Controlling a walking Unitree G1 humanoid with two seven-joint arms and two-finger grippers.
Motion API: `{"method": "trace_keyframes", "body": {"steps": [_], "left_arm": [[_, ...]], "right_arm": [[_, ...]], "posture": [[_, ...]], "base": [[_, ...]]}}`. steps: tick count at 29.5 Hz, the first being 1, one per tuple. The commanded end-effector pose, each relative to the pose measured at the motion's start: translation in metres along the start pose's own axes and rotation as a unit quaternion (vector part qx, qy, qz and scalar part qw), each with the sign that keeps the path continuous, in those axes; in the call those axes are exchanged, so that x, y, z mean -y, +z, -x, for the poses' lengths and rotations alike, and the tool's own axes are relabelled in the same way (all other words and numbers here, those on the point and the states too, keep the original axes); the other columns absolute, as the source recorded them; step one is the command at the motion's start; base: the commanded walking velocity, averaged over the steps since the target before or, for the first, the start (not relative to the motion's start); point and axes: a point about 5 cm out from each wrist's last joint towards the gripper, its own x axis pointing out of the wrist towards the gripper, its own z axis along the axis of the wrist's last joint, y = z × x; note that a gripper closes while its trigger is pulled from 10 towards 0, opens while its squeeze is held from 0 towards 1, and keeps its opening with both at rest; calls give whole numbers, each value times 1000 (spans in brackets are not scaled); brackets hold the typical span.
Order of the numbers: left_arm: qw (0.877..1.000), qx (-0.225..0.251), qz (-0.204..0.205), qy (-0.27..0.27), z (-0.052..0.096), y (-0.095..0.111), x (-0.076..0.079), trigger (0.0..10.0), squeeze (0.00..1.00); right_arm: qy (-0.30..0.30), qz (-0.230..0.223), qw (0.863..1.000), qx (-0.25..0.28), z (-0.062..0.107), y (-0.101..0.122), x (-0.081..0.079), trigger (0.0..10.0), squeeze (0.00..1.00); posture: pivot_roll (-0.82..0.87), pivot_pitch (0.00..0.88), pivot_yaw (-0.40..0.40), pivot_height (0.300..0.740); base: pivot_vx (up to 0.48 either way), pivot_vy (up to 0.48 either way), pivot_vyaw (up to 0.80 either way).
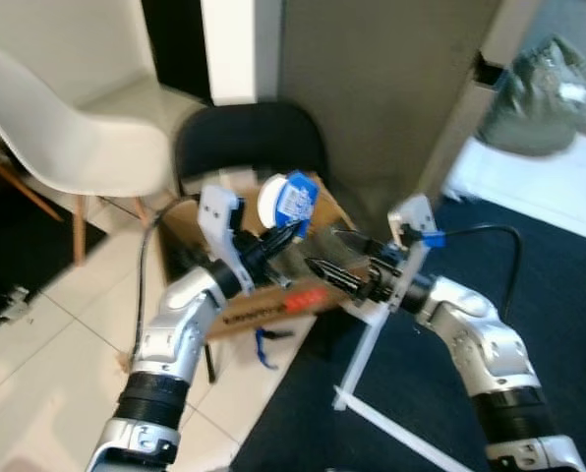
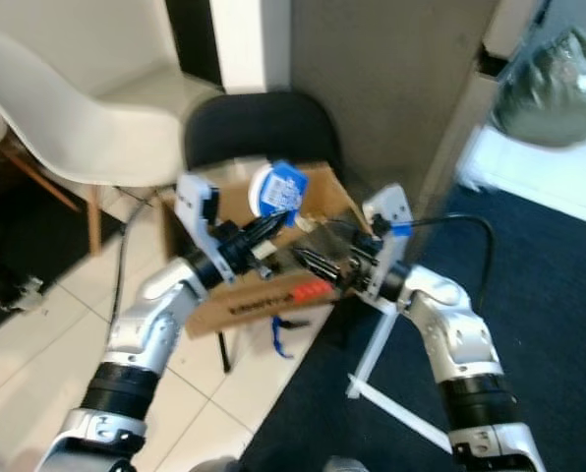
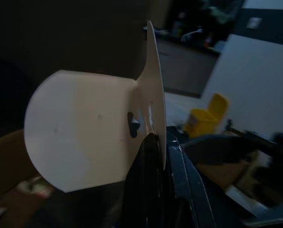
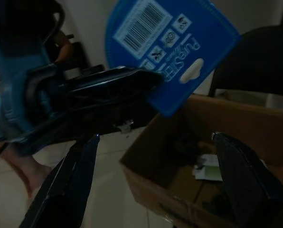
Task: Picking trash to rubbish bin
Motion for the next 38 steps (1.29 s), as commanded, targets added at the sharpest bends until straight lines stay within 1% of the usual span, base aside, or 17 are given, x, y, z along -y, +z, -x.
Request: {"method": "trace_keyframes", "body": {"steps": [1,5,6,7,10,11,12,13,16,21,22,23,24,28,36,37,38], "left_arm": [[1000,-3,-10,12,1,0,-1,10000,0],[998,-11,-15,54,4,-1,-8,10000,0],[997,-16,-14,73,5,-2,-11,10000,0],[992,-28,-4,120,7,-6,-20,10000,0],[985,-38,29,167,11,-10,-29,10000,0],[985,-38,29,167,11,-10,-29,10000,0],[980,-61,61,182,12,-18,-34,10000,0],[978,-75,75,181,12,-22,-35,10000,0],[977,-91,87,172,10,-26,-34,10000,0],[975,-96,107,171,9,-29,-33,10000,0],[975,-96,108,171,9,-29,-33,10000,396],[974,-97,109,173,9,-29,-33,10000,839],[974,-97,109,174,9,-29,-33,10000,1000],[973,-100,112,175,8,-29,-34,10000,1000],[973,-102,110,177,8,-28,-35,10000,1000],[974,-100,104,176,7,-27,-35,10000,753],[975,-96,97,173,7,-25,-35,10000,404]], "right_arm": [[-6,15,1000,-3,5,3,3,10000,0],[-5,16,1000,-5,5,2,3,10000,0],[-4,16,1000,-6,5,2,3,10000,0],[-4,16,1000,-7,5,1,3,10000,0],[-4,15,1000,-7,5,1,3,10000,0],[-4,15,1000,-7,5,1,3,10000,0],[-4,14,1000,-7,5,1,3,10000,0],[-4,14,1000,-7,5,1,3,10000,0],[-4,15,1000,-8,6,0,3,10000,0],[-4,18,1000,-12,6,0,4,10000,0],[-3,20,1000,-13,6,0,4,10000,0],[-1,26,1000,-17,7,0,4,10000,0],[1,33,999,-21,7,0,4,10000,0],[4,43,999,-27,8,0,4,10000,0],[5,44,999,-27,8,0,4,10000,0],[5,44,999,-26,8,0,4,10000,0],[4,44,999,-26,8,0,4,10000,0]], "posture": [[-83,0,-25,740],[-82,0,-26,740],[-82,0,-26,740],[-78,0,-27,740],[-78,0,-27,740],[-78,0,-27,740],[-72,0,-30,740],[-73,0,-30,740],[-76,0,-29,740],[-74,0,-33,740],[-74,0,-33,740],[-75,0,-32,740],[-75,0,-32,740],[-74,0,-33,740],[-71,0,-35,740],[-73,0,-33,740],[-74,0,-32,740]], "base": [[480,0,0],[480,0,0],[480,0,0],[480,0,0],[203,0,0],[0,0,0],[0,0,0],[0,0,0],[0,0,0],[0,0,0],[0,0,0],[0,0,0],[0,0,0],[0,0,0],[0,0,0],[0,0,0],[0,0,0]]}}
